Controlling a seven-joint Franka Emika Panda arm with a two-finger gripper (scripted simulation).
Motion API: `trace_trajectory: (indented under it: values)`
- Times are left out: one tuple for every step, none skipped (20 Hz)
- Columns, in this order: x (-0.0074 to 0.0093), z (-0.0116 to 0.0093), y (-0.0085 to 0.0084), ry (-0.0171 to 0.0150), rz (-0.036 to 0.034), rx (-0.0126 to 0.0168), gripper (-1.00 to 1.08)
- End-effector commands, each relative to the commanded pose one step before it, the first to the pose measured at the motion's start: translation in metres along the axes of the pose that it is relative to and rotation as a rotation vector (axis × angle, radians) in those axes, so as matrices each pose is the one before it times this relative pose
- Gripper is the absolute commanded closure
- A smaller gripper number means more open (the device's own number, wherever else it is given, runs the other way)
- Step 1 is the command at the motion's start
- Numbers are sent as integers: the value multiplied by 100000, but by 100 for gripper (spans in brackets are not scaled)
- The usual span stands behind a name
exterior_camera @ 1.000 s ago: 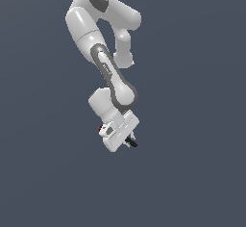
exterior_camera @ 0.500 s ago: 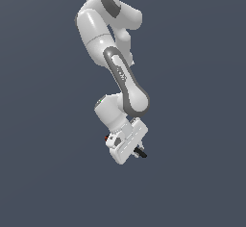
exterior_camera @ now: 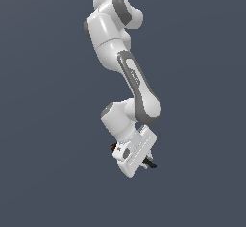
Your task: Pick up the object and move it to a goal position.
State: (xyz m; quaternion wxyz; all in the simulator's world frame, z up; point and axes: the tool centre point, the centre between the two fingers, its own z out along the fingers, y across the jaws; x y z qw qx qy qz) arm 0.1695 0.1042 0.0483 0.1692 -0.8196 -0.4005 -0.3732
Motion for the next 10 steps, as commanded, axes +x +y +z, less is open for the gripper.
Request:
trace_trajectory:
  values:
    - [781,394,383,101,-121,-191,108]
    - [181,137,87,0,0,0,108]
    - [157,119,77,0,0,0,108]
    - [124,133,51,-39,-10,28,108]
    - [112,85,56,0,0,0,108]
    - [91,68,46,0,0,0,108]
    - [70,53,36,0,0,0,108]
    - [50,37,25,0,0,0,108]
    - [30,22,15,0,0,0,108]
    - [10,7,5,0,0,0,108]
